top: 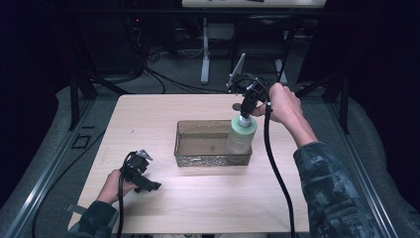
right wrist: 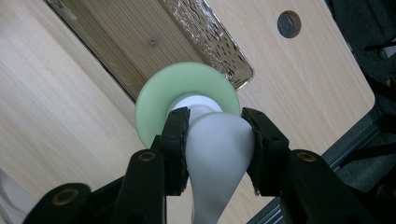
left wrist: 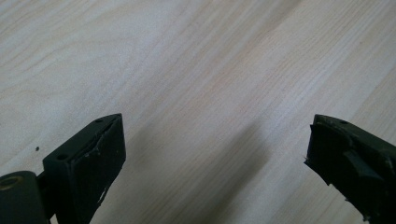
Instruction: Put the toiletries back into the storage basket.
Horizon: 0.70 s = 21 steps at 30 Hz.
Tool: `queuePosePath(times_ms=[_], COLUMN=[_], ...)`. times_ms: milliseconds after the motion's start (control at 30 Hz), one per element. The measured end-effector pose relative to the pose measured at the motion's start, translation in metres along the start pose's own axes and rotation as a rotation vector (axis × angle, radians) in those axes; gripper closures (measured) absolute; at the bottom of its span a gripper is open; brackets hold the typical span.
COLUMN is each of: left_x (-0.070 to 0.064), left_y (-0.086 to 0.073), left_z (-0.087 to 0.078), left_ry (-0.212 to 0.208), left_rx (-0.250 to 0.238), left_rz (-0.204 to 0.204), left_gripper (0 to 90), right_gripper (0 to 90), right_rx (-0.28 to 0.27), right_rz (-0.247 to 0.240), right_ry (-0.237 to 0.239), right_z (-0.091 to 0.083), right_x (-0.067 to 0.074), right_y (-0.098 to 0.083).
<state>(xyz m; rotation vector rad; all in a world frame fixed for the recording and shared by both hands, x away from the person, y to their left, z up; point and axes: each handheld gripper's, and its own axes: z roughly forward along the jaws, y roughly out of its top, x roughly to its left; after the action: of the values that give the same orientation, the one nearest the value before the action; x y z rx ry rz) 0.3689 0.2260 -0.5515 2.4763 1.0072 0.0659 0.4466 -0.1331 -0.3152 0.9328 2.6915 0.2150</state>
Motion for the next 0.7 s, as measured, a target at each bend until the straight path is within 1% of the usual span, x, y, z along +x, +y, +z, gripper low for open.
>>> queuePosePath(times_ms=[433,500,533,700], left_x=[0.0002,0.0003,0.0003,-0.0001], left_y=[-0.0001,-0.0001,-0.0001,0.0001], left_z=[-0.0001,0.0000,0.0000,0.0001], left_ry=[-0.002,-0.001,-0.002,0.000], left_rx=[-0.003,-0.002,-0.002,0.000], left_rz=[-0.002,-0.001,-0.002,0.001], left_gripper=[4.5,4.5,4.5,4.5], right_gripper=[62.9,62.9,62.9,62.9], right_rx=[0.013,0.009,0.010,-0.002], right_rz=[0.012,0.014,0.023,0.023], right_ry=[0.000,-0.001,0.001,0.000], right_z=[0.0057,0.0065,0.0064,0.0073], right_x=[-0.0001,-0.0009,-0.0008,-0.0012], right_y=[0.0013,0.0011,0.0011,0.0014])
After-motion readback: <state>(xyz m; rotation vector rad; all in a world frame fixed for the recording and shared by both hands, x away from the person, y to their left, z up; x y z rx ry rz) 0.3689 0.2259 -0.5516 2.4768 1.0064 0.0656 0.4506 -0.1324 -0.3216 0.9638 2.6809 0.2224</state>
